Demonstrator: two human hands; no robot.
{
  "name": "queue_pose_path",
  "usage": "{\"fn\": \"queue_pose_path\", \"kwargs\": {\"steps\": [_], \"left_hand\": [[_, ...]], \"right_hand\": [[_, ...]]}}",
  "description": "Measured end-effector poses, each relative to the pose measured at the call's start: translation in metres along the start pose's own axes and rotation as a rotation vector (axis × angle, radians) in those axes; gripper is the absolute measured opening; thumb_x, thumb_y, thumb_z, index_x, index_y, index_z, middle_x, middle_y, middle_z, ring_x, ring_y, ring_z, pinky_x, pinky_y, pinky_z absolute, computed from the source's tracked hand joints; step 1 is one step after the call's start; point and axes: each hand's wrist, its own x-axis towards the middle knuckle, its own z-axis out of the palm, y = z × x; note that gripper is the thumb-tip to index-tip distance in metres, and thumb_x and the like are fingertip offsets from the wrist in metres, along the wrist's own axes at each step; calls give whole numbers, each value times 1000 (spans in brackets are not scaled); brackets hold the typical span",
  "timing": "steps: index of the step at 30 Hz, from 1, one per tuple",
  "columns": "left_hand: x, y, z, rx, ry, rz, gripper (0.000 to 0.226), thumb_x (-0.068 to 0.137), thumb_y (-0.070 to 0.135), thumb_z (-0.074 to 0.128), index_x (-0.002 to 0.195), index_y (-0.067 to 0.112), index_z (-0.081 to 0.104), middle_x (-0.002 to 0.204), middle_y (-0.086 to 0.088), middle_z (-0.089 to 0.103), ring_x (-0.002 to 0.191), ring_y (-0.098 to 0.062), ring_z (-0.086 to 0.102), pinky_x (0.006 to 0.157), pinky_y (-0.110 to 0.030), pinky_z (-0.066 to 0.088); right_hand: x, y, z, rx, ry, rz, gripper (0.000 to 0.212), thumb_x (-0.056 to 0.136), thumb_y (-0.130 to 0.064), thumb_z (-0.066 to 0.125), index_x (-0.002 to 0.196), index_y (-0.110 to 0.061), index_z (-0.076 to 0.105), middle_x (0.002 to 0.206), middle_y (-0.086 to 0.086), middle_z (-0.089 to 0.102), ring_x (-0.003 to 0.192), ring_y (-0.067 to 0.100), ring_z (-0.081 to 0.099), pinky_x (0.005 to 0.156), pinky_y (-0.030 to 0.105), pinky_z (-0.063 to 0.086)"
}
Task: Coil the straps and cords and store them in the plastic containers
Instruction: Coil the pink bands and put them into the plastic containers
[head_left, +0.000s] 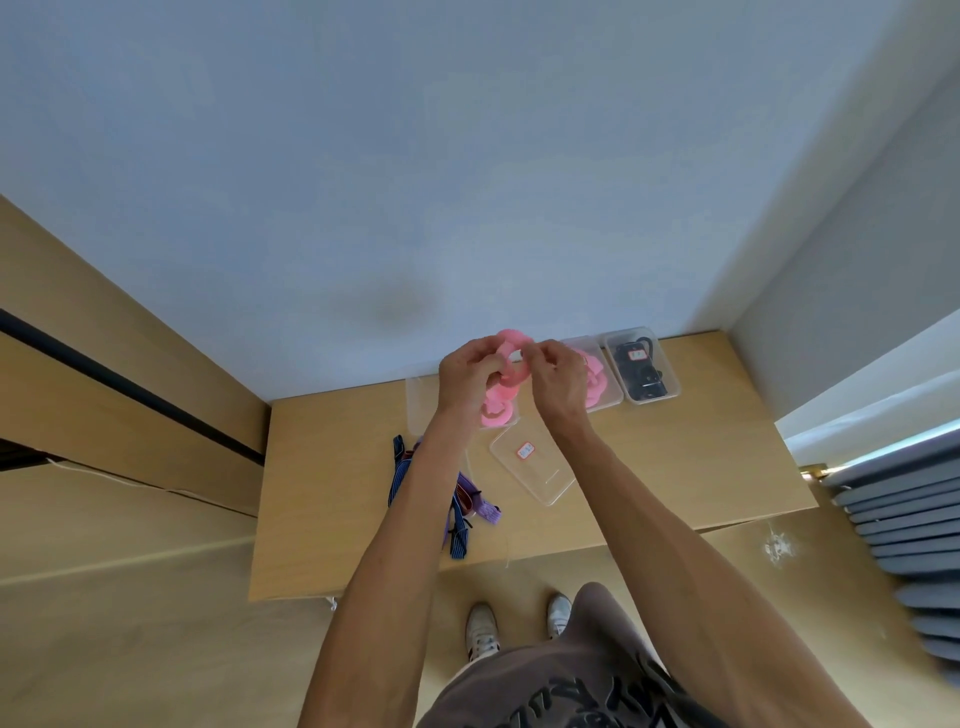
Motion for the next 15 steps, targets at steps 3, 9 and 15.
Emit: {"fn": "queue_pose_path", "kwargs": {"steps": [3, 9, 15], "left_hand": [[-6, 4, 5, -202, -104, -49, 36, 72, -10, 54, 104, -8, 69, 89, -16, 63, 79, -26, 57, 65, -28, 52], [-11, 3, -13, -639, -86, -59, 19, 70, -3, 43, 76, 10, 55, 68, -3, 43, 61, -18, 40, 58, -27, 44], [-3, -7, -20, -401, 139, -176, 26, 80, -9, 39, 82, 7, 59, 66, -8, 52, 55, -21, 46, 49, -25, 39]], "right_hand": [[-8, -4, 8, 50, 48, -51, 28, 100, -19, 50, 78, -1, 55, 76, 22, 58, 66, 26, 49, 60, 40, 38], [5, 12, 0, 269, -82, 499, 31, 101, -22, 33, 110, -2, 55, 96, 16, 68, 80, 29, 68, 68, 34, 54], [0, 23, -9, 834, -224, 603, 28, 95, -14, 37, 116, -6, 54, 101, 20, 73, 91, 33, 74, 82, 44, 51]]}}
